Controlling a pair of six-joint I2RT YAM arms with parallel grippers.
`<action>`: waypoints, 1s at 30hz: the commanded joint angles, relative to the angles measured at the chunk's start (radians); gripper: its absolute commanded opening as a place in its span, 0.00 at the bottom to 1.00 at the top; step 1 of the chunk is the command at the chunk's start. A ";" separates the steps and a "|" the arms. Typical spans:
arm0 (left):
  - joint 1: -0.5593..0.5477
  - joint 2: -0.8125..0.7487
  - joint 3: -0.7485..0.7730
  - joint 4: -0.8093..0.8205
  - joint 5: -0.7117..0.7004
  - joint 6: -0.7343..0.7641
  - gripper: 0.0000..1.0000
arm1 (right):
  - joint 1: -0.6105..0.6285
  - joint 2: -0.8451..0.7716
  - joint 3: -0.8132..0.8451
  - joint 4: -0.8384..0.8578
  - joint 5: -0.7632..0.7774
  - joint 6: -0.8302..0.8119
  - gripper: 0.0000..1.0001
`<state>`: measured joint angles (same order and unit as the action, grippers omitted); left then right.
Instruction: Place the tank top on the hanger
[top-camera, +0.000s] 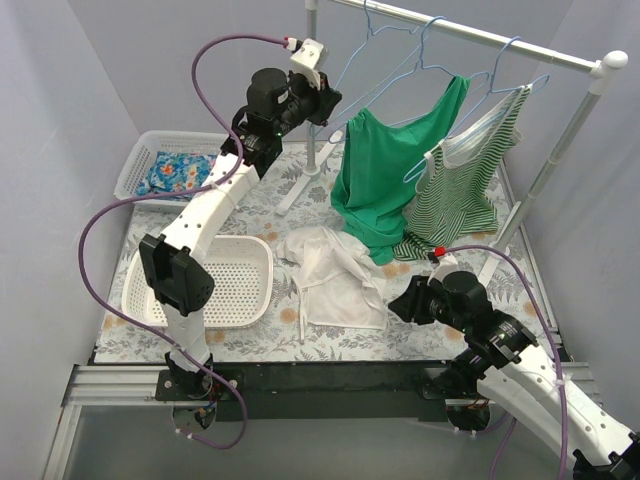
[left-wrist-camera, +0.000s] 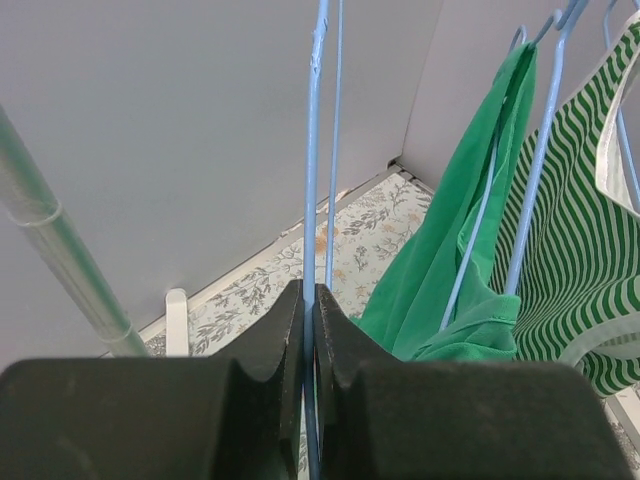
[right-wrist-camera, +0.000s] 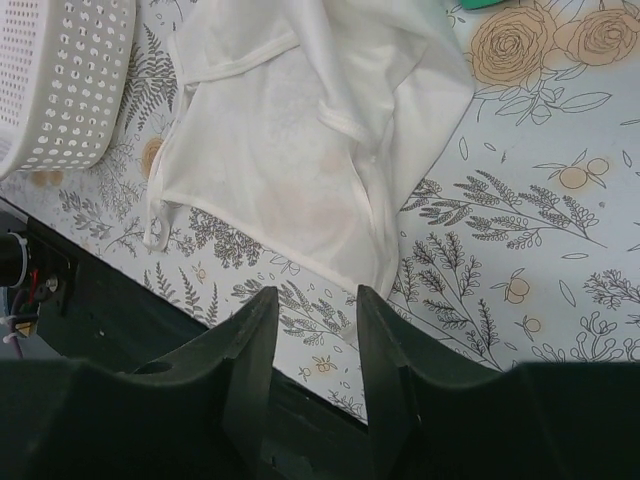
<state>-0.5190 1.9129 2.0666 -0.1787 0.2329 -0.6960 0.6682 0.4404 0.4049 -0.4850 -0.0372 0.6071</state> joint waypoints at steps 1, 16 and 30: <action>0.002 -0.152 -0.034 0.041 -0.027 0.016 0.00 | 0.004 -0.008 0.048 0.002 0.031 -0.024 0.45; 0.002 -0.521 -0.436 0.012 -0.162 0.050 0.00 | 0.002 0.023 0.083 0.002 0.080 -0.044 0.46; 0.002 -1.196 -0.980 -0.199 -0.198 -0.134 0.00 | 0.004 0.027 0.051 0.059 0.118 -0.043 0.45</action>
<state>-0.5186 0.8715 1.1950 -0.2981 -0.0044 -0.7502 0.6682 0.4728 0.4435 -0.4942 0.0570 0.5720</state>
